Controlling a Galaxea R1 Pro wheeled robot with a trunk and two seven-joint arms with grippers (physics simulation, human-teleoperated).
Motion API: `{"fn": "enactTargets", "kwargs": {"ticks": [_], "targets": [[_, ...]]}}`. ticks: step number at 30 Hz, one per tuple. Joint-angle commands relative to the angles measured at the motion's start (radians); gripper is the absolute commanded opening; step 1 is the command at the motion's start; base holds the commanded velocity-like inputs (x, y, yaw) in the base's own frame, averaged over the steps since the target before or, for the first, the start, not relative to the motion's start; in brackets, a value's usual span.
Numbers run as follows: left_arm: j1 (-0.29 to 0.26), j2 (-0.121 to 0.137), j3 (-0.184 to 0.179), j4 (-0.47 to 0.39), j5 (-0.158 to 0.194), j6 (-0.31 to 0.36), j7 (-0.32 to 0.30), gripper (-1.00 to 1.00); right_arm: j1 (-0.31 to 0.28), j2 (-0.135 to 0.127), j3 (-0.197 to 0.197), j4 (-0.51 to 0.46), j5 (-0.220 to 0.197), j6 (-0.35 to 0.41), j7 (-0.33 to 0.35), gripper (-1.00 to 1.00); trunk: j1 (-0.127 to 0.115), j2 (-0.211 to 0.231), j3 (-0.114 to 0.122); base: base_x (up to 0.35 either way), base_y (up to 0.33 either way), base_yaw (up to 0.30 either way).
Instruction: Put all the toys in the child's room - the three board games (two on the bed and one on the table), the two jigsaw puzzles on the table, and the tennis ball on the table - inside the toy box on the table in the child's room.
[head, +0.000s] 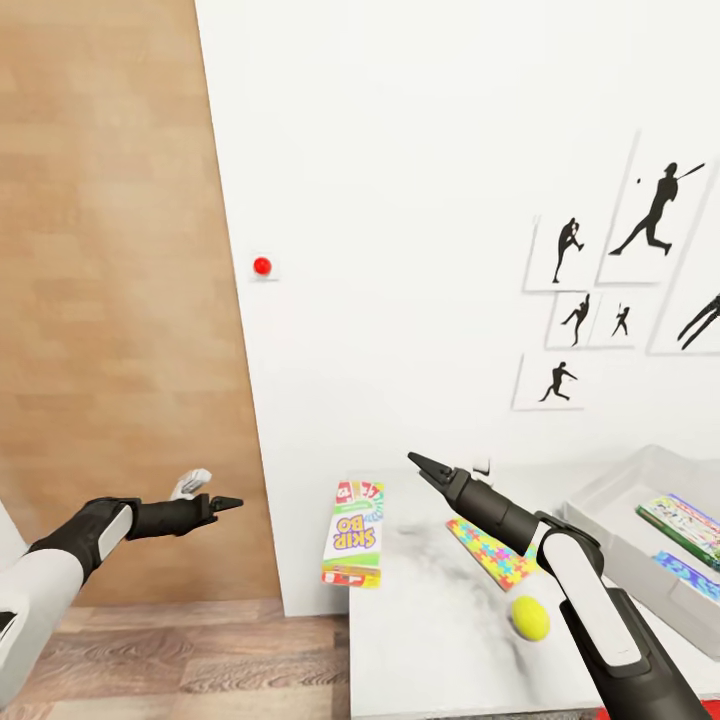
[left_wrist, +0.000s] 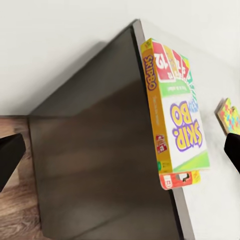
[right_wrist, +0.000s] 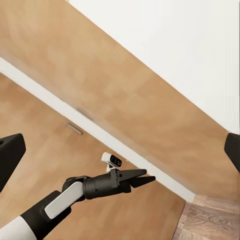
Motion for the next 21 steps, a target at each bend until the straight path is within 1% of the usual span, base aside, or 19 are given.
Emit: {"fn": "enactTargets", "kwargs": {"ticks": [1, 11, 18, 19, 21], "targets": [[-0.001, 0.000, 0.004, 0.000, 0.000, 0.007, -0.003, 1.00, 0.000, 0.000, 0.001, 0.000, -0.002, 0.003, 0.001, 1.00, 0.004, -0.008, -0.004, 0.000, 0.000, -0.209], [-0.001, 0.001, 0.005, 0.000, 0.000, 0.007, -0.004, 1.00, 0.002, 0.000, 0.001, 0.001, -0.002, 0.002, 0.001, 1.00, 0.042, -0.078, -0.026, 0.000, 0.000, -0.227], [-0.001, 0.002, 0.006, 0.000, 0.000, 0.008, -0.007, 1.00, 0.002, 0.000, 0.001, 0.003, -0.002, 0.001, 0.000, 1.00, 0.042, -0.078, -0.019, 0.000, 0.000, -0.231], [-0.001, 0.003, 0.005, -0.001, 0.000, 0.008, -0.015, 1.00, 0.002, 0.000, 0.001, 0.003, -0.002, 0.001, 0.000, 1.00, 0.042, -0.078, -0.018, 0.000, 0.000, -0.231], [-0.001, 0.004, 0.005, -0.001, 0.000, 0.009, -0.049, 1.00, 0.002, 0.000, 0.001, 0.003, -0.002, 0.001, 0.001, 1.00, 0.042, -0.078, -0.016, 0.000, 0.000, -0.221]]}}
